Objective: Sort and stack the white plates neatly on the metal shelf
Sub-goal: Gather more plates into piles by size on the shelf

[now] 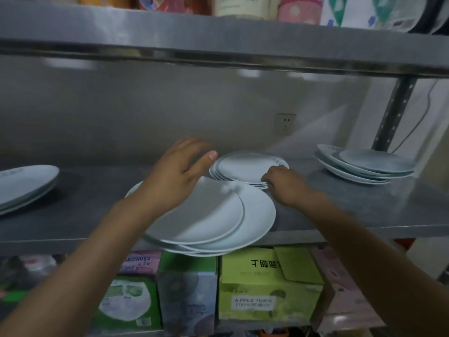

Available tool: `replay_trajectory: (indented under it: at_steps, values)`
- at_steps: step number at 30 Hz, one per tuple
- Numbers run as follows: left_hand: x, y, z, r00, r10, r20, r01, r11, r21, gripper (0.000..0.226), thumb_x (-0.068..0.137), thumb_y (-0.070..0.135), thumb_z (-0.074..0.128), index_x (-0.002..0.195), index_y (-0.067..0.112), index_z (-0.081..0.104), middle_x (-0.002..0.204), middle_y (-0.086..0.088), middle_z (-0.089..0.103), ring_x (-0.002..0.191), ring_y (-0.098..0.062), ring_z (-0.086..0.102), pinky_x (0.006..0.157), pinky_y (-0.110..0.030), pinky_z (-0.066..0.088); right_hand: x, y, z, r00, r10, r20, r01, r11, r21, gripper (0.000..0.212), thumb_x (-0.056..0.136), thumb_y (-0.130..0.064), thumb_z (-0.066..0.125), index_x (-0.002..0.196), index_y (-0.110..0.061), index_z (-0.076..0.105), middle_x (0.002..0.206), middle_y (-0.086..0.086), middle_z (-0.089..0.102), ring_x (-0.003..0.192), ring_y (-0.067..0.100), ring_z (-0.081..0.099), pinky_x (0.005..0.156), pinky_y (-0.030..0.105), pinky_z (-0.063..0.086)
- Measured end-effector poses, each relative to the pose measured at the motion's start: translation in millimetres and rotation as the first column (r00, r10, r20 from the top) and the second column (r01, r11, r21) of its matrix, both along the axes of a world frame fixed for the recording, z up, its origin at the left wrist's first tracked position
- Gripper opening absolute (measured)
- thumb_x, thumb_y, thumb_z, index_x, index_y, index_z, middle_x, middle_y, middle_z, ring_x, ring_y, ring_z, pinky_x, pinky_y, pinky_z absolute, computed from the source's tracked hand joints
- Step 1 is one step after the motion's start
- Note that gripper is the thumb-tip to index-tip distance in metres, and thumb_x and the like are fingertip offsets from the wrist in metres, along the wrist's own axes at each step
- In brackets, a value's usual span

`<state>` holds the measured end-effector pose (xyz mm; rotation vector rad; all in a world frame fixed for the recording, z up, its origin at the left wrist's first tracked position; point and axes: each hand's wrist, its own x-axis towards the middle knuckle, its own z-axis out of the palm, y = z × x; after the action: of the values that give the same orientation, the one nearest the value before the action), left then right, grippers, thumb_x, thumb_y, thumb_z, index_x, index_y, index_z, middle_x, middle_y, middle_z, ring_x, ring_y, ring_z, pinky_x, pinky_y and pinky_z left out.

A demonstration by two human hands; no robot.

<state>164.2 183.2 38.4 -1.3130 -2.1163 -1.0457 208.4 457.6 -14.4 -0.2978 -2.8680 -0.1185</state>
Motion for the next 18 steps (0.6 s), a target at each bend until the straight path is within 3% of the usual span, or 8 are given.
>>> replay_trajectory:
  at_steps: [3,6,8,12,16,18]
  values:
    - [4,-1,-3,1.0,0.007,-0.015,-0.007,1.0,-0.026,0.041,0.096,0.041,0.042,0.109,0.009,0.064,0.112,0.005,0.058,0.113,-0.009,0.046,0.104,-0.005,0.018,-1,1,7,0.999,0.041,-0.013,-0.042,0.994,-0.097,0.021,0.079,0.0,0.055,0.088,-0.01,0.071,0.096,0.007,0.062,0.094,0.026,0.056,0.074,0.032,0.045]
    - [4,-3,-2,1.0,-0.007,0.005,0.007,0.998,-0.056,0.038,0.097,0.042,0.041,0.107,0.012,0.063,0.109,0.003,0.06,0.11,-0.015,0.05,0.108,-0.025,0.028,1,0,15,0.994,0.091,-0.056,-0.101,0.973,-0.209,0.013,0.079,-0.01,0.065,0.087,-0.013,0.075,0.088,0.002,0.066,0.084,0.017,0.057,0.06,0.023,0.034]
    - [4,-4,-1,1.0,-0.009,0.005,0.01,0.999,-0.042,0.037,0.097,0.041,0.043,0.107,0.012,0.064,0.109,0.002,0.061,0.111,-0.017,0.052,0.106,-0.031,0.032,0,-2,17,0.99,0.101,-0.1,-0.122,0.966,-0.228,0.011,0.08,-0.011,0.064,0.084,-0.012,0.075,0.083,0.002,0.066,0.079,0.018,0.058,0.057,0.025,0.034]
    - [-1,-5,2,0.995,0.087,0.051,-0.087,0.996,-0.002,0.035,0.097,0.031,0.05,0.125,0.01,0.059,0.13,-0.002,0.058,0.122,-0.014,0.048,0.1,-0.015,0.028,-4,-8,28,0.949,0.101,-0.297,-0.15,0.978,-0.147,0.013,0.084,-0.008,0.059,0.082,-0.001,0.069,0.081,0.016,0.064,0.077,0.033,0.058,0.065,0.034,0.045]
    - [-9,-5,8,0.988,0.153,0.022,-0.153,0.988,0.036,0.036,0.095,0.017,0.052,0.131,0.013,0.055,0.135,-0.003,0.055,0.125,-0.017,0.047,0.093,-0.004,0.024,-3,-14,46,0.876,0.145,-0.46,-0.189,0.981,-0.051,0.02,0.086,-0.009,0.058,0.068,-0.002,0.056,0.07,0.012,0.053,0.072,0.033,0.052,0.062,0.04,0.044]
    - [-10,-5,10,0.986,0.166,-0.005,-0.166,0.984,0.072,0.035,0.094,0.012,0.053,0.128,0.013,0.058,0.134,-0.005,0.056,0.124,-0.018,0.048,0.091,0.003,0.02,-1,-23,49,0.829,0.19,-0.525,-0.234,0.972,-0.018,0.016,0.088,-0.011,0.058,0.074,-0.003,0.061,0.073,0.008,0.053,0.076,0.032,0.052,0.063,0.038,0.044]
